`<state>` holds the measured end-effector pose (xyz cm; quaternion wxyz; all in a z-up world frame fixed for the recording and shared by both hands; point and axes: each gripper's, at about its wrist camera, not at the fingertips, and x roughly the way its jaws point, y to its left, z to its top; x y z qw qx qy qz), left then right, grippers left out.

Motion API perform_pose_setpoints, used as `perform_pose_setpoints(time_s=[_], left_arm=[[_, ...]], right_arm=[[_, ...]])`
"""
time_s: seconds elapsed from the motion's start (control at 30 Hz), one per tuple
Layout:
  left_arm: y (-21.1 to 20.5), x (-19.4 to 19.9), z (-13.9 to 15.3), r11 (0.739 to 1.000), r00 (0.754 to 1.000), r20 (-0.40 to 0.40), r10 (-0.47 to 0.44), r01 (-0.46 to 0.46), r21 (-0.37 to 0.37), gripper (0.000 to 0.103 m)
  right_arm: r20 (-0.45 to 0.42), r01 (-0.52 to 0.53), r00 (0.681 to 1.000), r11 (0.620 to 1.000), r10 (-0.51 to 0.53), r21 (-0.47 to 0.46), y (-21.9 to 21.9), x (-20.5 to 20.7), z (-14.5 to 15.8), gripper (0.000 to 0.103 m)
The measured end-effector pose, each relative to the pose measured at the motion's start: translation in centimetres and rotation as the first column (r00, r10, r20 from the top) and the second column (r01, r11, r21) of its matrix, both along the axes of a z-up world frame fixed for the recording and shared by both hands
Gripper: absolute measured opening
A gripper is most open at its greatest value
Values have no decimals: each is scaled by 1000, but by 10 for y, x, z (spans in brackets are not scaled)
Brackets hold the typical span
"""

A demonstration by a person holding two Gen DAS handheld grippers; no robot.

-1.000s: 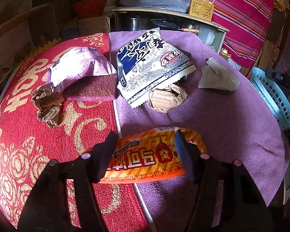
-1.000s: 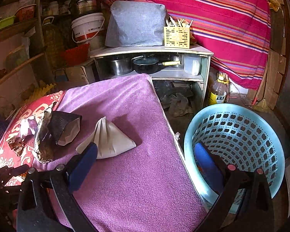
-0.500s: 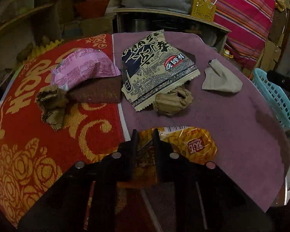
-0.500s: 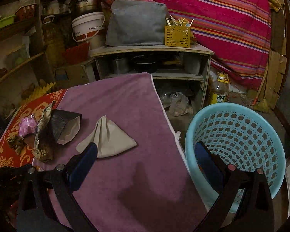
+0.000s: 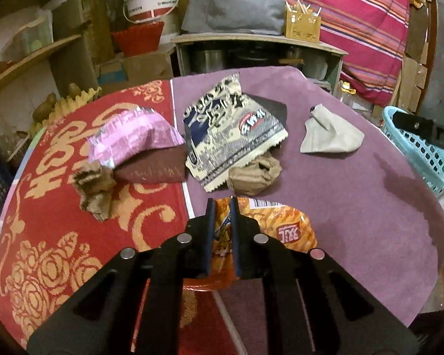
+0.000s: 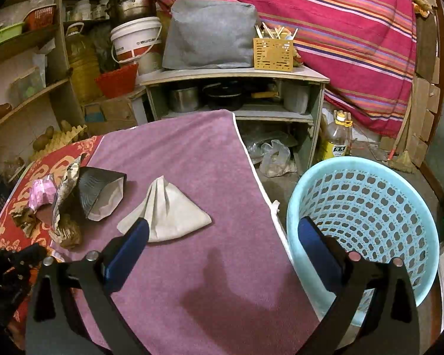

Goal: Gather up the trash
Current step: 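Grasp the white tissue with the right tool while the left tool holds the orange bag, then carry both items over the light blue basket and open both tools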

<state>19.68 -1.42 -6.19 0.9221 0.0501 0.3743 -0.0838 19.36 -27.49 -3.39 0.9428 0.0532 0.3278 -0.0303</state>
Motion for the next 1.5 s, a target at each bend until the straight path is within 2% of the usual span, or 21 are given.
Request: perform_pose_setpoints(time_s=[0.2,0.53,0.73,1.07,1.13,1.17,1.23,1.27,1.33,1.4,1.5], left_arm=[[7,-3,12,1000,999,42,15,-15,-10,5],[34,0,37,996,994,94,62,-55,-73,2],[53,5,51,992,989,118,85,-73,-101,1],[69,20,51,990,986,121,113,-100,-103,1],[69,21,50,989,986,119,115,-103,-105,1],[70,22,49,989,986,118,116,-104,-105,1],[69,22,48,990,987,116,115,-104,-100,1],[68,22,47,990,987,116,113,-102,-97,1],[65,21,48,991,987,118,111,-101,-92,1],[61,20,50,990,987,120,109,-97,-98,1],[50,14,58,992,985,140,104,-93,-83,1]], right_arm=[[-3,-8,1000,1000,8,-8,7,4,-2,98],[-26,-25,999,999,24,-20,24,18,-11,98],[-43,-40,998,997,37,-65,42,35,-16,98],[-168,-50,986,984,21,-169,68,76,-42,97],[-192,-79,980,983,46,-166,73,80,-45,86],[-201,-98,978,982,65,-160,76,80,-46,73],[-204,-125,974,983,97,-131,76,79,-47,62],[-207,-145,971,984,122,-103,75,80,-47,50],[-202,-164,968,984,149,-62,73,78,-45,40],[-185,-168,970,985,158,-41,68,75,-41,26],[-126,-163,979,986,160,-14,54,66,-26,21]])
